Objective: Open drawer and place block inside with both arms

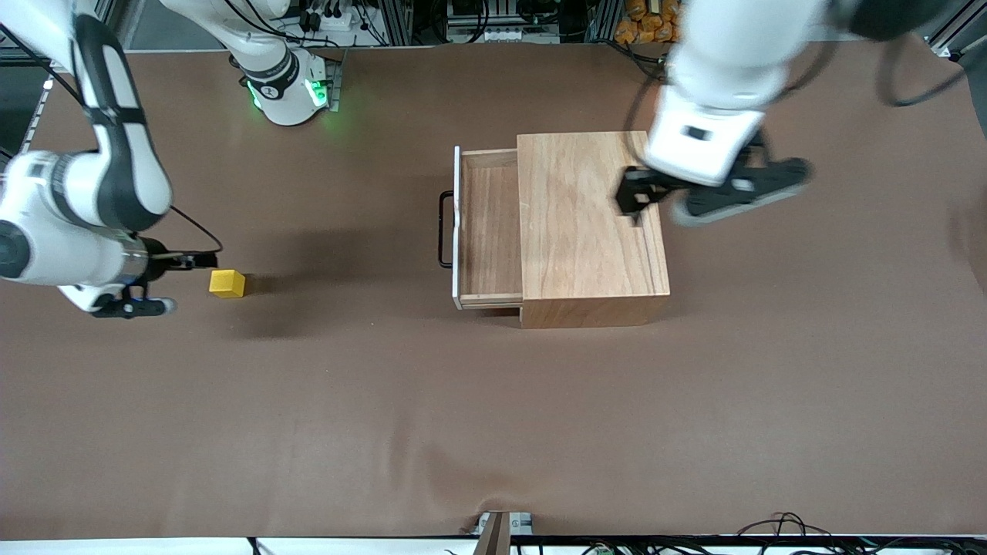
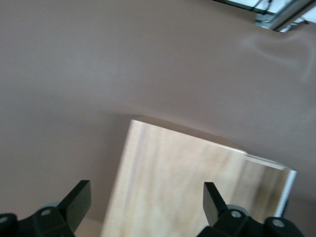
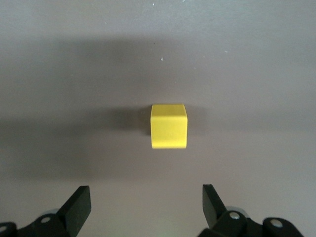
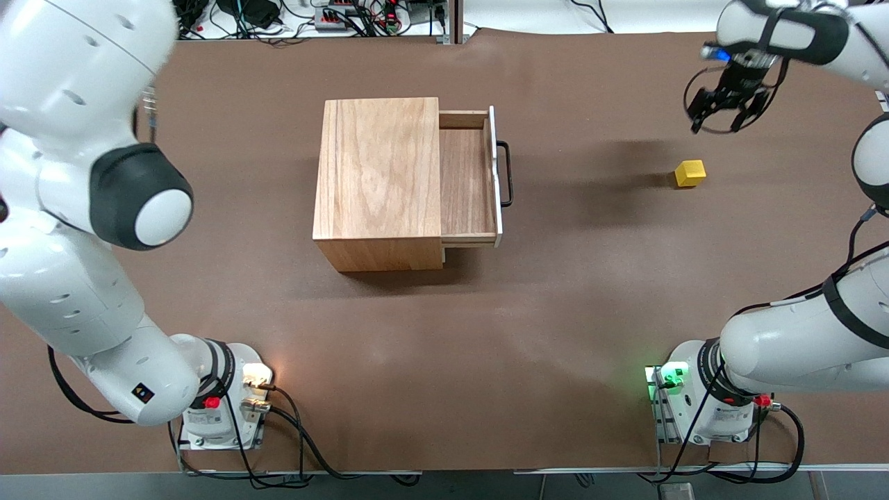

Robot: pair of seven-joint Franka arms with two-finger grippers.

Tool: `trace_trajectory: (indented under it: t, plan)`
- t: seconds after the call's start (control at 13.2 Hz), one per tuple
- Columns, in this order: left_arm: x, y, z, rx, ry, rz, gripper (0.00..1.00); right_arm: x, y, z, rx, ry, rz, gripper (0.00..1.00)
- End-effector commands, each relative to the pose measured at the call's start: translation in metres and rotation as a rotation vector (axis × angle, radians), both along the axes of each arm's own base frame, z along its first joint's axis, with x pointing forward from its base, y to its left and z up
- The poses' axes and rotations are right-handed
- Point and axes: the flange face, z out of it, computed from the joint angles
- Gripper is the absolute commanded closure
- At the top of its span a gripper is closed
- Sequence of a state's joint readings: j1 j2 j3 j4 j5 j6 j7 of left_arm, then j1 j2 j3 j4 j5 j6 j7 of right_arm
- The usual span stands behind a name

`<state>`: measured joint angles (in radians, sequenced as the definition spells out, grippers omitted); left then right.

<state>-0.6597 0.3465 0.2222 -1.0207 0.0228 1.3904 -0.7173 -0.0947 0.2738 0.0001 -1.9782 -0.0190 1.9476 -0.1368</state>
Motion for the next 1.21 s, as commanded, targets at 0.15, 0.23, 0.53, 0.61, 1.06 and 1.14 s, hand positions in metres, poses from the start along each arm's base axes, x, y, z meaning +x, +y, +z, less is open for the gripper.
trace_trajectory:
  t: [0.15, 0.23, 0.53, 0.61, 1.06, 1.14]
  plan:
    - [0.016, 0.117, 0.020, 0.009, 0.046, -0.142, 0.00, -0.004, -0.032, -0.076, 0.041, -0.048, 0.099, 0.00]
    - [0.015, 0.143, 0.024, 0.003, 0.054, -0.173, 0.00, -0.006, -0.032, -0.084, 0.040, -0.057, 0.097, 0.00]
    - [0.004, 0.229, 0.024, -0.020, 0.089, -0.236, 0.00, -0.019, -0.026, -0.110, 0.088, -0.059, 0.032, 0.00]
    - [-0.001, 0.241, 0.022, -0.025, 0.095, -0.243, 0.00, -0.019, -0.024, -0.112, 0.093, -0.057, 0.027, 0.00]
    - [-0.045, 0.295, -0.005, -0.065, 0.082, -0.271, 0.00, -0.026, -0.027, -0.124, 0.102, -0.057, 0.051, 1.00]
    - [-0.045, 0.291, -0.005, -0.061, 0.086, -0.277, 0.00, -0.025, -0.027, -0.122, 0.103, -0.053, 0.051, 1.00]
